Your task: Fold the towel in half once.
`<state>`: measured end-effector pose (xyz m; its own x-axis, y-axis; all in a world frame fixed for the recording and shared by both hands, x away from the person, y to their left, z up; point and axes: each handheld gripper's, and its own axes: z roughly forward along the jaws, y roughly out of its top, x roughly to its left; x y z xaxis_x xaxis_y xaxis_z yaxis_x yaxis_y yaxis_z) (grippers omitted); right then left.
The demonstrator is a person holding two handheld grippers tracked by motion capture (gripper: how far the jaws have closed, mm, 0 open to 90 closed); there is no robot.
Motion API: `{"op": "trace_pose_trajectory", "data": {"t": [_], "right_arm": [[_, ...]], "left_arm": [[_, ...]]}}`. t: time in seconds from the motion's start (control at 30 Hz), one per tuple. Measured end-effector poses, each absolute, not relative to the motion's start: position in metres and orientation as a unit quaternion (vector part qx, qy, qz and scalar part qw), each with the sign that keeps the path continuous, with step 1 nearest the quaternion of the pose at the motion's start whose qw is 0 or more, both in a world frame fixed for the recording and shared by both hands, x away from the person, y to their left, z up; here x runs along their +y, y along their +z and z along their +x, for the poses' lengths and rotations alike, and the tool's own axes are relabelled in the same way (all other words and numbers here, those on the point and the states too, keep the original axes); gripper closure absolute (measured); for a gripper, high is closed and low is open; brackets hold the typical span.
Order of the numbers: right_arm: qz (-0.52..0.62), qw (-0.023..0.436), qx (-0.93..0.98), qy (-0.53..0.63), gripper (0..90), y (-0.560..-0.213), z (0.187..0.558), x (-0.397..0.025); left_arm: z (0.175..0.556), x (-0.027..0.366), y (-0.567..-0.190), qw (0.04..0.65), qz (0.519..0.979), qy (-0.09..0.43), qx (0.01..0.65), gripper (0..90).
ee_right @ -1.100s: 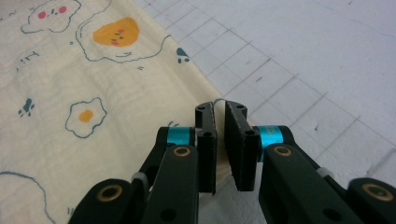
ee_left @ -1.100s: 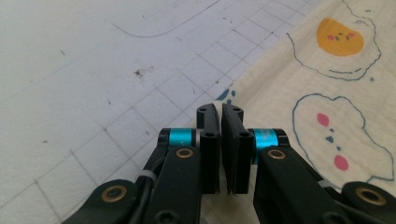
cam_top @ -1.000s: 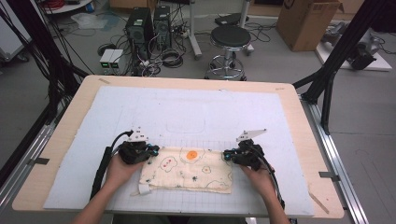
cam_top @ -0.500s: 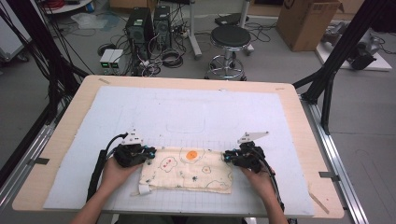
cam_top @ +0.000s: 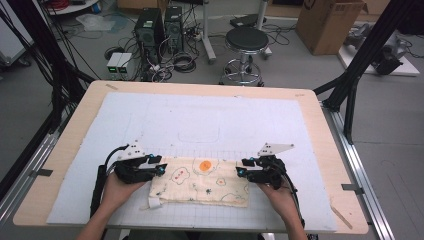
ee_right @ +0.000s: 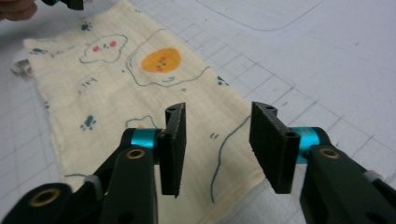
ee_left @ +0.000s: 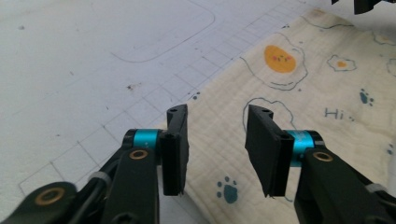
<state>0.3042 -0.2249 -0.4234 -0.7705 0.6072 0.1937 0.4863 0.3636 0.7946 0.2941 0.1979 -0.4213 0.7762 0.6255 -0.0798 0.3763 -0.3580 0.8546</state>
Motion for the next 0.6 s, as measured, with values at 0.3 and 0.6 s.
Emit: {"op": "trace_pose_trajectory", "data": {"t": [0.3,0.6], "right_arm": [[0.341,0.078,0.819,0.454,34.8,-0.421,0.300,-0.223],[0.336,0.089,0.825,0.445,32.8,-0.422,0.300,-0.221]], "left_arm": [[0.288,0.208,-0.417,0.500,0.795,0.136,0.316,38.3],[0.290,0.209,-0.418,0.499,0.792,0.140,0.321,35.4]]}}
